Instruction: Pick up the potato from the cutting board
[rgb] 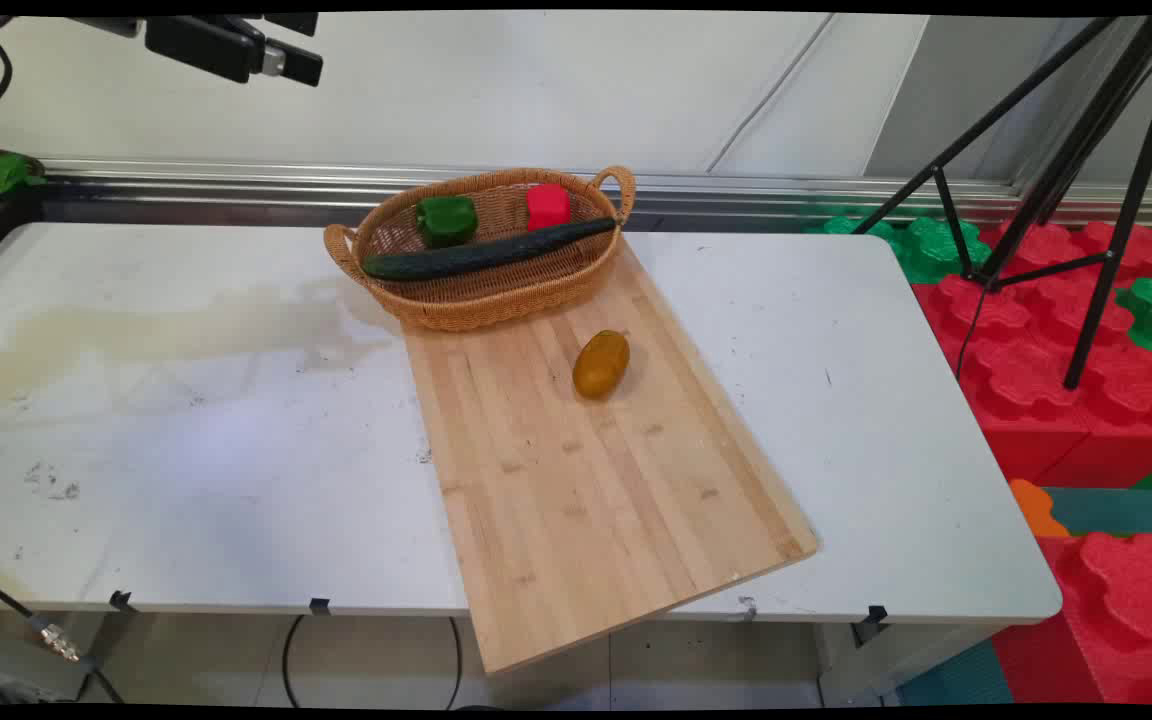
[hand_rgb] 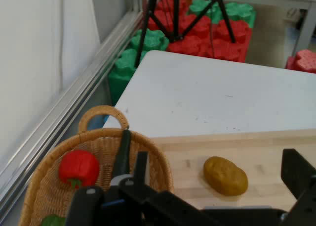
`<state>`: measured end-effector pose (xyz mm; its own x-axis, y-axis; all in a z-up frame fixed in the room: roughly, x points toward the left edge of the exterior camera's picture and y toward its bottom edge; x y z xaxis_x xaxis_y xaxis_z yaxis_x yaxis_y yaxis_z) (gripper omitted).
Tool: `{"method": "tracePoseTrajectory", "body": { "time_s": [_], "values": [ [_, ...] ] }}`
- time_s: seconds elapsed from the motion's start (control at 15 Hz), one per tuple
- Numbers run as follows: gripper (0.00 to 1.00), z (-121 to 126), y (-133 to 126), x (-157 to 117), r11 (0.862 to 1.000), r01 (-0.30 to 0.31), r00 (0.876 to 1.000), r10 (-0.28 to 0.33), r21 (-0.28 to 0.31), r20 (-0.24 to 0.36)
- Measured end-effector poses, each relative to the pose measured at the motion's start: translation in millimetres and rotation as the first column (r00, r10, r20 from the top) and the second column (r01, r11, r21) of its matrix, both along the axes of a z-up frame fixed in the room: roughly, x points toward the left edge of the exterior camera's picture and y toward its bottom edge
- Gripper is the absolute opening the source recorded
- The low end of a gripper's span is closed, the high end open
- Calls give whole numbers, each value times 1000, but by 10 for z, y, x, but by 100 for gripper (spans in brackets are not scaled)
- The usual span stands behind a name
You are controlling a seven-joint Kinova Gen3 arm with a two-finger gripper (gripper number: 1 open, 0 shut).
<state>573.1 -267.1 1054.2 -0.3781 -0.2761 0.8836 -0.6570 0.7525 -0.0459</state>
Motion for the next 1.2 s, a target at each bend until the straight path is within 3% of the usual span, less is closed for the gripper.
{"method": "tracePoseTrajectory", "body": {
  "time_s": [0.47,1.2],
  "values": [
    [100,-129,-123,-425,997,72,996,-72,14,48],
    [100,-794,-674,-1340,987,100,979,-119,122,162]
  ]
}}
